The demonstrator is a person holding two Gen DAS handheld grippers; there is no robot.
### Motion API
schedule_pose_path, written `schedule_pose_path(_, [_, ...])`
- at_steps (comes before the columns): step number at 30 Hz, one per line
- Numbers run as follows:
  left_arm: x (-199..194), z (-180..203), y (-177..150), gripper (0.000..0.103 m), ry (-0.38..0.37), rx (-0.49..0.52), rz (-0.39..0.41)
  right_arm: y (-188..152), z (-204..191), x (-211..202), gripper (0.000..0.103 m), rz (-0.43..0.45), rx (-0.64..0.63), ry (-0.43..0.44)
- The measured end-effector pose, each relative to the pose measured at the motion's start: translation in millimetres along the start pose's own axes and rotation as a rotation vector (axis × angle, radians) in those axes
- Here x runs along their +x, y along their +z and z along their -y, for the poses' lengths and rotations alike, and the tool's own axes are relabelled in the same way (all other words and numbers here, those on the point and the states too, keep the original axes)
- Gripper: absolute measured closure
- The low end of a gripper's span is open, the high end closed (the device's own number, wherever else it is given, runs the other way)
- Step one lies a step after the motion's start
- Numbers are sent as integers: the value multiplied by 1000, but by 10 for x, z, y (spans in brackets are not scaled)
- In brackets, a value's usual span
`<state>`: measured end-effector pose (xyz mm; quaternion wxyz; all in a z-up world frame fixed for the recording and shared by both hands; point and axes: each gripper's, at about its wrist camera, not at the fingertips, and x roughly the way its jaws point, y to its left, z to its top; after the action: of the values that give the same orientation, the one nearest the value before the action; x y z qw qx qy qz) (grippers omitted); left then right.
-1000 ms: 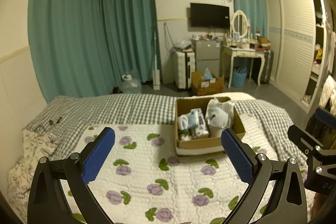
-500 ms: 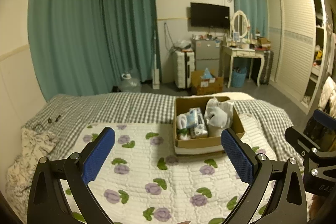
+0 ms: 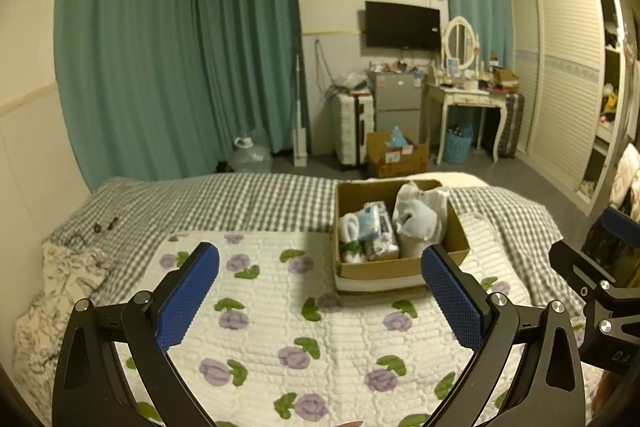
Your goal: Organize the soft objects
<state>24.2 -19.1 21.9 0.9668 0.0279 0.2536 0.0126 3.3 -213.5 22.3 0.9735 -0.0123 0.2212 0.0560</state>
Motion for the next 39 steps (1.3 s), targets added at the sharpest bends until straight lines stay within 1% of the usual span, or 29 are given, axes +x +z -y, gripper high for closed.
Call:
schedule_pose_path(18, [24, 26, -49, 0, -1, -4, -14, -30, 37, 18, 0, -18, 9, -9])
schedule_pose_path(23, [32, 46, -72, 0, -10, -12, -20, -34, 33, 26, 0, -22, 8, -11])
schedule_pose_path(39, [11, 58, -79, 0, -11, -19, -20, -30, 53, 20, 0, -28, 20, -19])
